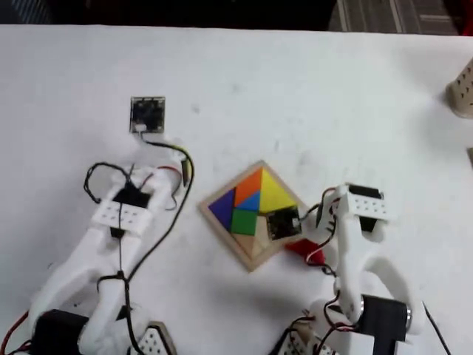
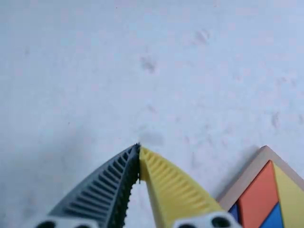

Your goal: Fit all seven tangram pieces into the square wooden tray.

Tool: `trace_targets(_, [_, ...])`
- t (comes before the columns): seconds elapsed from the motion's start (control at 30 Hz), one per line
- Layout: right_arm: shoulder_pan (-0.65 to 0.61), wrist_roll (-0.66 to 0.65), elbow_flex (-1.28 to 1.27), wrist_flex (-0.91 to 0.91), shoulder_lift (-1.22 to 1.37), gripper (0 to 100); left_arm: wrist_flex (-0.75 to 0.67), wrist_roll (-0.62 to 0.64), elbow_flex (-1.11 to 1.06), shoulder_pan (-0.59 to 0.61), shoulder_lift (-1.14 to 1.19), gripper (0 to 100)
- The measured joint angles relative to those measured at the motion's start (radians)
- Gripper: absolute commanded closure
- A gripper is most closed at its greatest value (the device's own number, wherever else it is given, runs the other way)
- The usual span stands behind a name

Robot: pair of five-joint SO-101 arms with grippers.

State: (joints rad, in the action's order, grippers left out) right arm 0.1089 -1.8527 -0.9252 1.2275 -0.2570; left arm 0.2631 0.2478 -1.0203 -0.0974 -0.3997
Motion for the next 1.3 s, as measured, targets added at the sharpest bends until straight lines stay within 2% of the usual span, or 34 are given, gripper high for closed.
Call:
trace_targets(0.2, [0.012, 0.002, -0.009, -0.055, -0.011, 69.7, 0.000, 0.000, 0.000, 0.000, 0.000, 98])
trace_targets(0.37, [0.106, 0.241, -0.014, -0.318, -0.011, 70.0, 0.000, 0.000, 0.000, 0.000, 0.000, 98])
trace_targets(0.47, [0.152, 0.393, -0.014, -0.446, 0.008, 74.9, 0.000, 0.000, 0.000, 0.000, 0.000, 98])
trace_targets(0.6, [0.178, 0.450, -0.011, -0.493, 0.068, 82.7, 0.000, 0.000, 0.000, 0.000, 0.000, 98])
trace_targets(0.7, [0.181, 0.466, 0.002, -0.494, 0.086, 79.4, 0.000, 0.000, 0.000, 0.000, 0.000, 98])
trace_targets(0.77, [0.181, 0.505, 0.023, -0.470, 0.094, 76.9, 0.000, 0.000, 0.000, 0.000, 0.000, 98])
trace_targets(0.87, [0.183, 0.585, 0.092, -0.377, 0.103, 79.6, 0.000, 0.000, 0.000, 0.000, 0.000, 98])
trace_targets(1.03, [0.183, 0.626, 0.249, -0.066, 0.106, 88.5, 0.000, 0.000, 0.000, 0.000, 0.000, 98])
trace_targets(1.13, [0.183, 0.632, 0.322, 0.107, 0.106, 90.0, 0.000, 0.000, 0.000, 0.000, 0.000, 98])
trace_targets(1.3, [0.183, 0.664, 0.420, 0.143, 0.106, 90.0, 0.000, 0.000, 0.000, 0.000, 0.000, 98])
